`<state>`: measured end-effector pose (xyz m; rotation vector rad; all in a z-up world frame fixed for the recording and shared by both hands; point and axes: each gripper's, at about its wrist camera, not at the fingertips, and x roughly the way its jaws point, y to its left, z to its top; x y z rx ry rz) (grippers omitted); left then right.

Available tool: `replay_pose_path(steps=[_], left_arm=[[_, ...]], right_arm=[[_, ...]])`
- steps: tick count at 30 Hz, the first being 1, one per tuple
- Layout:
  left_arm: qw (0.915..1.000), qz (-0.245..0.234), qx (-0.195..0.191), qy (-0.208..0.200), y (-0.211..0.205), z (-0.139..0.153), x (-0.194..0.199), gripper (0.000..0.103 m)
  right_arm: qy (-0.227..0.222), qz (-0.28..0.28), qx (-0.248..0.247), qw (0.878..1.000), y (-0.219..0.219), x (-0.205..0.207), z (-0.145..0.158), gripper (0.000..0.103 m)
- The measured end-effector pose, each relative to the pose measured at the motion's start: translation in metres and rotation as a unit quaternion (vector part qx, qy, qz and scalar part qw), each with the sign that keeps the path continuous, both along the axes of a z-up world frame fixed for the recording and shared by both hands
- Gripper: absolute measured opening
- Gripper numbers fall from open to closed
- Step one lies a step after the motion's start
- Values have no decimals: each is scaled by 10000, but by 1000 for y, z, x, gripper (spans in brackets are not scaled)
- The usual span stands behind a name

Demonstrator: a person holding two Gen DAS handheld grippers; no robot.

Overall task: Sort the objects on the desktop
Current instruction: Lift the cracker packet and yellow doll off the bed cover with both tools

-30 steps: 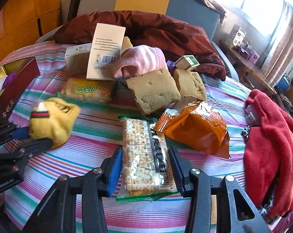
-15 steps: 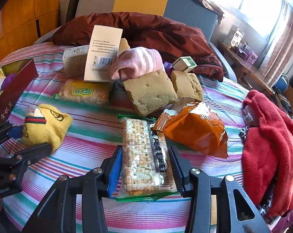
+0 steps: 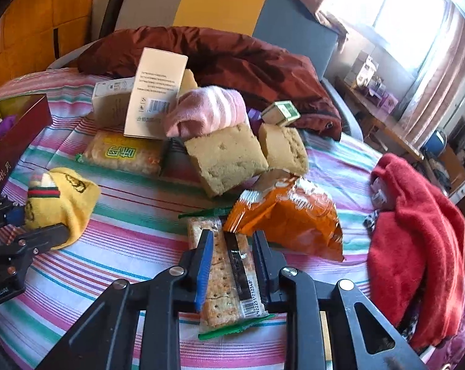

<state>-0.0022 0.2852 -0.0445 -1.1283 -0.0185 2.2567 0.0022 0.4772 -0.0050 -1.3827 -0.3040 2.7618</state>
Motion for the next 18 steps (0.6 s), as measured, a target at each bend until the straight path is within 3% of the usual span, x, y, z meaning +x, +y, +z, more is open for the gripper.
replay_pose_path(steps=[2,3,4,9,12,13,18], left_arm=[[10000,-15,7,13,0,0,1,34],[10000,-17,7,17,-1,0,1,34],[10000,-22,6,18,-1,-1,1,34],[9999,-51,107,-16,-3,-2,-1,34],[10000,-47,75,-33,-3,0,1,34],[10000,-62,54,-44,-4,1,3,34],[9995,-184,214,-155,-16,11,18,33]], right_arm=[[-193,-178,-341,9991,12,-5,-5,50],[-282,-260,-387,9985,16,-8,-9,71],[-403,-334,-392,9979,20,-12,-14,83],[-943,-420,-628,9927,27,-25,-37,81],[-908,-427,-960,9903,31,-22,-33,52],[-907,-400,-916,9909,29,-21,-32,50],[-900,-251,-944,9911,17,-11,-26,47]])
